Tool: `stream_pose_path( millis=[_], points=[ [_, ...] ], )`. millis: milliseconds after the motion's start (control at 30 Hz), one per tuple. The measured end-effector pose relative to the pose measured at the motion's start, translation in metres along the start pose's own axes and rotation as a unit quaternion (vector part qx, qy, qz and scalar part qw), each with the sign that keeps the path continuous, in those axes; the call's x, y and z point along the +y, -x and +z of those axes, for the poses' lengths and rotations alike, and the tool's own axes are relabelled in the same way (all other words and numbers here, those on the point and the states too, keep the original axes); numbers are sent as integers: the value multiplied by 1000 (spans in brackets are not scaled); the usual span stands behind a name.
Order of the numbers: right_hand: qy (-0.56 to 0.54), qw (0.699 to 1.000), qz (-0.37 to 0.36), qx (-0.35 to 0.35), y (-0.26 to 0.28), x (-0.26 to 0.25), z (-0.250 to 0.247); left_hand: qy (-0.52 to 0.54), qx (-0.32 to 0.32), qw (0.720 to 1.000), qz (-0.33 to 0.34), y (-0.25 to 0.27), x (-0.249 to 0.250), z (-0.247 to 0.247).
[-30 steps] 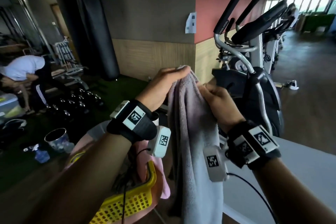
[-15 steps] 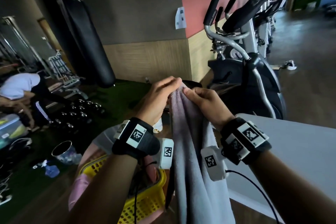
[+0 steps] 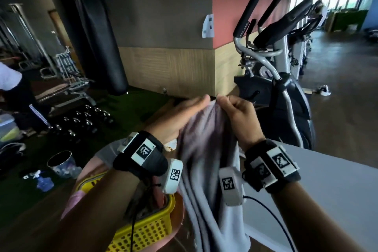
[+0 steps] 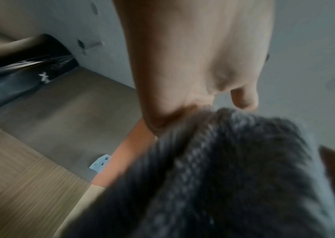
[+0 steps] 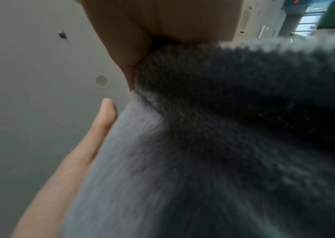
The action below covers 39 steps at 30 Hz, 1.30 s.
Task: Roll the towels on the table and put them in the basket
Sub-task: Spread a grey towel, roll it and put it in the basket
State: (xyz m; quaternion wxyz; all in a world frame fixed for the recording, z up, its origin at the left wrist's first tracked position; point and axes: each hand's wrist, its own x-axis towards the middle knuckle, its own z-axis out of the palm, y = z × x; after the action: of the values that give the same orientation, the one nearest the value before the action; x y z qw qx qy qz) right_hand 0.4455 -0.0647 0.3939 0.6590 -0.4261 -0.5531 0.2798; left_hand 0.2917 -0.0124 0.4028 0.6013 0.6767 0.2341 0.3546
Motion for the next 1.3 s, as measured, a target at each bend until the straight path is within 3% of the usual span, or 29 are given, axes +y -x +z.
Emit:
stream_pose_path(
  millis=[67,200,267,300,367,433,533,667,733,833,900,1000,1067,1167,1300],
  points=[
    [-10,1000,-11,3,-12,-8,0,-51,-17,999,7,3,3,3],
    [-8,996,32,-78,-3,3,5,19,129,989,74,-3,28,-5],
    [-11,996,31,-82,-4,2,5,50,119,988,78,-4,25,-3],
    [-20,998,16,-63,-9,-4,5,54,78,994,59,-3,18,1],
    [-30,999,-14,-30,-25,-19,3,-6,31,999,25,0,9,10],
    [-17,998,-23,-50,-31,-22,4,-5,62,996,57,2,18,9],
    [-3,994,23,-110,-11,-8,11,71,143,981,111,-5,30,-8],
    [5,999,-9,-47,-29,-23,11,22,33,998,49,1,17,3],
    [-9,998,-16,-55,-38,-28,11,7,58,997,50,4,24,2],
    [7,989,27,-145,-17,-7,17,45,116,989,81,0,36,-13],
    [1,983,43,-179,-11,-5,16,36,89,994,58,3,29,-13],
    [-3,990,2,-141,-32,-20,13,-15,25,1000,2,14,11,-1],
    [-12,988,-3,-156,-33,-19,16,-32,70,996,47,14,19,-8],
    [-19,976,26,-214,-10,-6,23,26,124,987,97,12,38,-26],
    [-60,990,-14,-125,-28,-27,20,-52,27,997,55,20,33,-13]
  ],
)
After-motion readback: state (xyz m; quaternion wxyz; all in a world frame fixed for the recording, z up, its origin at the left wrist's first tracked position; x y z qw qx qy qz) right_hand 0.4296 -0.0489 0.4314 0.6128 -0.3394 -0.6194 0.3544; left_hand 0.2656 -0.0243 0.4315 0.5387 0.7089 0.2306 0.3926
